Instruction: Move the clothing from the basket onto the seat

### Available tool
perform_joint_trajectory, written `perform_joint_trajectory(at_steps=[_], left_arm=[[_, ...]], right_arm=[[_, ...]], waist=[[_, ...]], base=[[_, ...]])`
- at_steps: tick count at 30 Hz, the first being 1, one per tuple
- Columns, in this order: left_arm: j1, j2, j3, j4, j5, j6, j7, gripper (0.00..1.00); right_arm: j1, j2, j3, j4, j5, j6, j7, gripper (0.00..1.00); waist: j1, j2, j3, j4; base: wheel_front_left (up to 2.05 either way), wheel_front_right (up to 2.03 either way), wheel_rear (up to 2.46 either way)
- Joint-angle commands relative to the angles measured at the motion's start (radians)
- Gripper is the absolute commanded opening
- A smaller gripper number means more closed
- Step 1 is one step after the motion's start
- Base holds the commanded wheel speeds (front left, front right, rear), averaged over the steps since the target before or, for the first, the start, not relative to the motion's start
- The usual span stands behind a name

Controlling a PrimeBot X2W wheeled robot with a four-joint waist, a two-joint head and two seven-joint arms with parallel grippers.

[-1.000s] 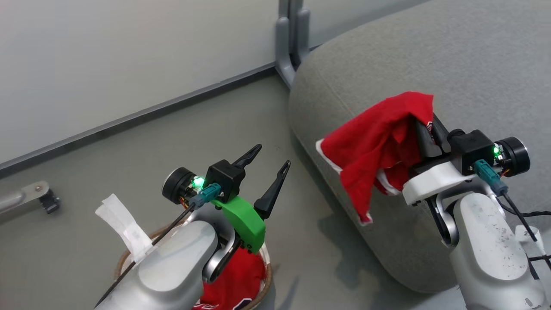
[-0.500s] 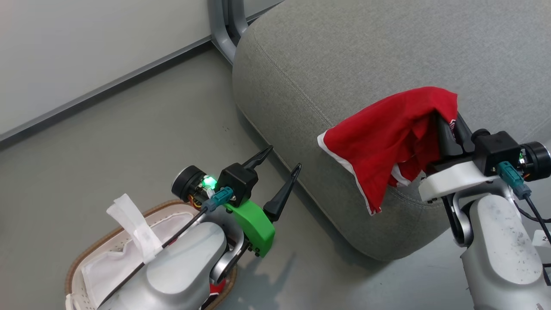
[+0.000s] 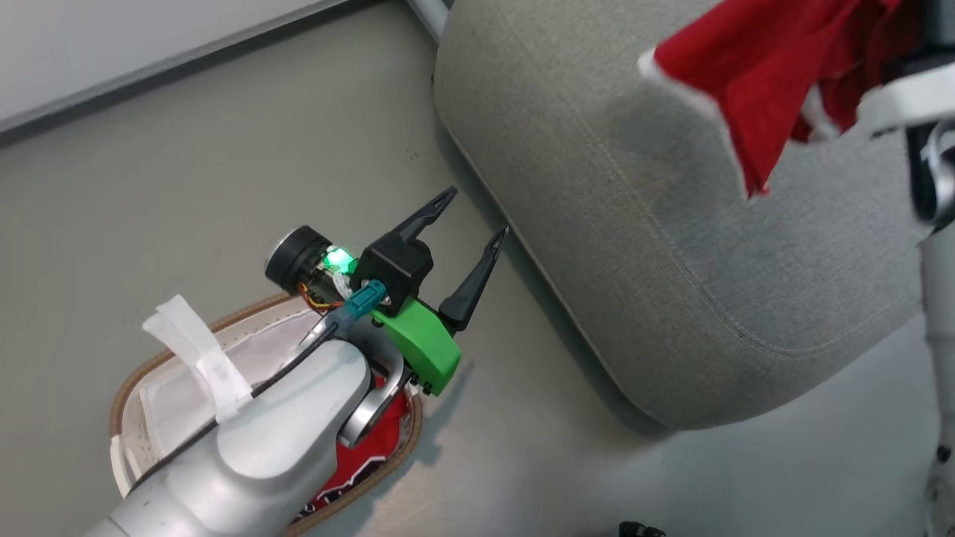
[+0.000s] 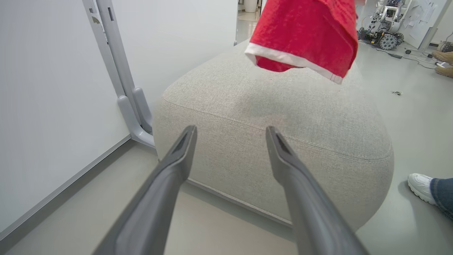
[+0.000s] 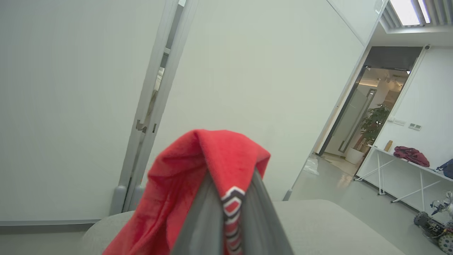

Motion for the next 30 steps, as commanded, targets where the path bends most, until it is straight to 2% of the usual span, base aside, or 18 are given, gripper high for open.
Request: perform_joint_trajectory(at_steps=[1,10,14,20,23,30], left_arm=[[-0.023,0.016,0.008,-0.016,0.016,0.012,0.006,1.00],[-0.085,0.049,0.012,-0.122,0.052,0.047,0.043,1.00],[-0.111,0.054,0.007,-0.165,0.073,0.060,0.062,1.00],[-0.143,0.075,0.007,-0.227,0.091,0.080,0.094,1.00],[-0.148,0.088,0.004,-0.252,0.099,0.088,0.113,1.00],[-0.138,0.082,-0.005,-0.261,0.091,0.099,0.127,1.00]], right_arm=[[-0.068,-0.025,-0.009,0.021,-0.007,-0.001,0.001,0.00],[-0.393,-0.232,-0.061,0.162,-0.036,-0.001,0.082,0.00],[-0.452,-0.281,-0.100,0.232,-0.070,-0.001,0.098,0.00],[-0.453,-0.284,-0.191,0.348,-0.129,-0.001,0.067,0.00],[-0.415,-0.255,-0.266,0.441,-0.184,-0.001,0.041,0.00],[-0.384,-0.194,-0.343,0.571,-0.276,-0.001,0.015,0.00]], waist=[[-0.0001,-0.0001,0.084,0.074],[-0.0001,-0.0001,0.231,0.189],[-0.0001,-0.0001,0.289,0.233],[-0.0001,-0.0001,0.363,0.264],[-0.0001,-0.0001,0.391,0.269],[-0.0001,-0.0001,0.398,0.268]], base=[[0.00,0.00,0.00],[0.00,0.00,0.00],[0.00,0.00,0.00],[0.00,0.00,0.00],[0.00,0.00,0.00],[0.00,0.00,0.00]])
